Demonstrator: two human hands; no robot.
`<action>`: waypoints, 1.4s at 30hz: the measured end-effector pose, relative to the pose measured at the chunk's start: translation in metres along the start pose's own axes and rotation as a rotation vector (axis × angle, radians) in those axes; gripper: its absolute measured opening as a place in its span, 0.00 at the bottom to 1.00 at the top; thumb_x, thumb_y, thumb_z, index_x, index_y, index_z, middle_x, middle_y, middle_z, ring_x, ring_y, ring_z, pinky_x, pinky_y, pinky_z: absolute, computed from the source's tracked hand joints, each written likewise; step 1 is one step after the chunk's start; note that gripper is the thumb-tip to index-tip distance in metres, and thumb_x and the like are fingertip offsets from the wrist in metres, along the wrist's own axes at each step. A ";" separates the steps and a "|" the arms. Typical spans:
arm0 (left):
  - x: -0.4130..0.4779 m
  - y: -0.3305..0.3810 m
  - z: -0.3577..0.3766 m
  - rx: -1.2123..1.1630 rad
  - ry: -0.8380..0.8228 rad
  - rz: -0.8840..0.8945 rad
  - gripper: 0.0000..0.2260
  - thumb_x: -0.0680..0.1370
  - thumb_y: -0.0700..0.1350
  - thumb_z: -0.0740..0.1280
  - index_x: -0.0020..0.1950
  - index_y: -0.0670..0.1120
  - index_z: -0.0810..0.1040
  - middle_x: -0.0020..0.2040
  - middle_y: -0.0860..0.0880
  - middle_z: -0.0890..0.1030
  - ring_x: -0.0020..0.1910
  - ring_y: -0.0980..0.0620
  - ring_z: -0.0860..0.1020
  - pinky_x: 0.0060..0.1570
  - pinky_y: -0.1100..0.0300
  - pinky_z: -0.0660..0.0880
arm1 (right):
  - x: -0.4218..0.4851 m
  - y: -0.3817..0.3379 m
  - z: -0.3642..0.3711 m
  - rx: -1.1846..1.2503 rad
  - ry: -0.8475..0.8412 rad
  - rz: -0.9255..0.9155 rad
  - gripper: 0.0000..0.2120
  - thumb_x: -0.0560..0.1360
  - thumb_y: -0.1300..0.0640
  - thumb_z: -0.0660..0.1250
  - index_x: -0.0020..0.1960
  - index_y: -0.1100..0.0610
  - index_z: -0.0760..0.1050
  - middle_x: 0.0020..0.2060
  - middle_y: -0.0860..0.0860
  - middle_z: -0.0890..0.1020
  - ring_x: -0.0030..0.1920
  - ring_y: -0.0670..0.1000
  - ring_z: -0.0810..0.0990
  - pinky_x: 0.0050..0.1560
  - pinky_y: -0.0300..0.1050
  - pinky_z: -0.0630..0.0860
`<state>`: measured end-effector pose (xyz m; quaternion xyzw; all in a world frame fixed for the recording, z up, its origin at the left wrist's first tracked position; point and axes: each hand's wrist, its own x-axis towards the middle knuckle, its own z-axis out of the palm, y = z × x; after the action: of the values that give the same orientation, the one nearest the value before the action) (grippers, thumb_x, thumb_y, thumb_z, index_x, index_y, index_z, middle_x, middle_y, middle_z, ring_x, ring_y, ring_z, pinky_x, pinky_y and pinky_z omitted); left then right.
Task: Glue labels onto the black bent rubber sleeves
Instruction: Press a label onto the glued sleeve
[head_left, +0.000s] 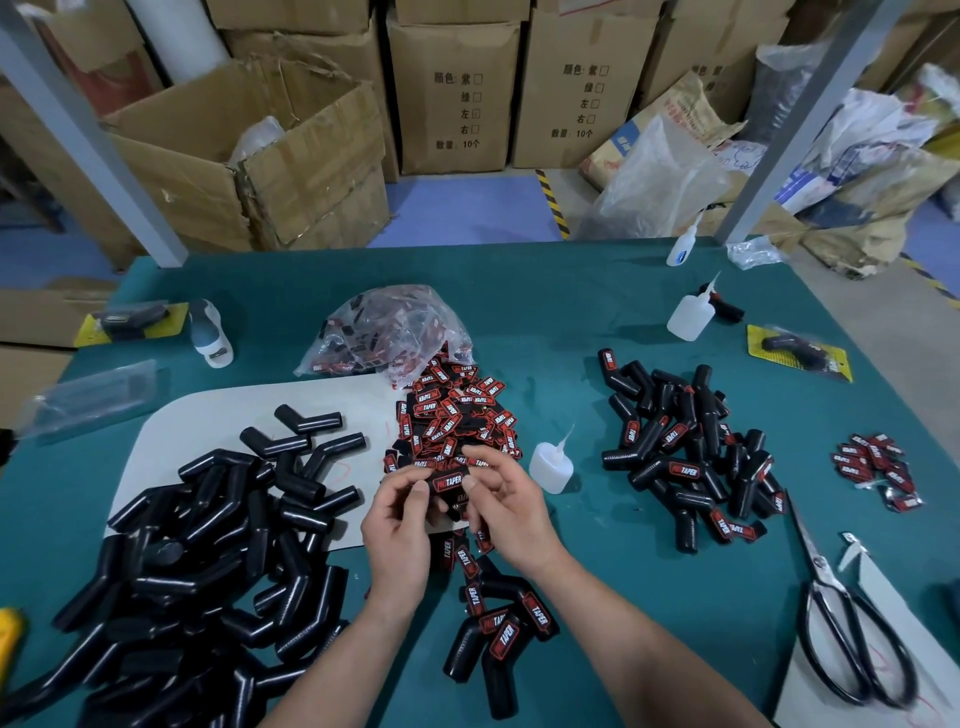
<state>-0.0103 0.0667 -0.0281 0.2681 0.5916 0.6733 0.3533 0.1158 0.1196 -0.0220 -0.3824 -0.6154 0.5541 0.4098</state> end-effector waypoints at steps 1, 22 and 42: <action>0.000 0.001 0.000 0.004 0.021 0.018 0.18 0.83 0.32 0.63 0.48 0.53 0.84 0.52 0.33 0.80 0.37 0.52 0.80 0.39 0.61 0.79 | 0.001 -0.001 0.002 0.027 0.052 0.022 0.14 0.77 0.55 0.69 0.58 0.40 0.78 0.38 0.49 0.83 0.28 0.48 0.76 0.34 0.41 0.76; -0.010 0.004 -0.003 -0.063 -0.044 0.203 0.19 0.83 0.65 0.58 0.48 0.54 0.81 0.36 0.48 0.81 0.30 0.52 0.76 0.29 0.61 0.72 | -0.099 -0.111 -0.038 -0.139 -0.200 -0.550 0.19 0.75 0.70 0.71 0.64 0.58 0.75 0.51 0.52 0.84 0.54 0.46 0.82 0.52 0.36 0.79; 0.016 0.036 -0.018 0.571 0.014 0.324 0.13 0.79 0.37 0.68 0.54 0.55 0.78 0.54 0.61 0.77 0.55 0.51 0.77 0.54 0.54 0.72 | 0.018 -0.043 -0.041 -0.708 -0.636 0.030 0.08 0.73 0.49 0.74 0.49 0.51 0.84 0.45 0.45 0.83 0.44 0.42 0.79 0.50 0.47 0.77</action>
<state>-0.0397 0.0666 0.0040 0.4421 0.7085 0.5297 0.1481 0.1462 0.1471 0.0240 -0.3189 -0.8557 0.4058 0.0374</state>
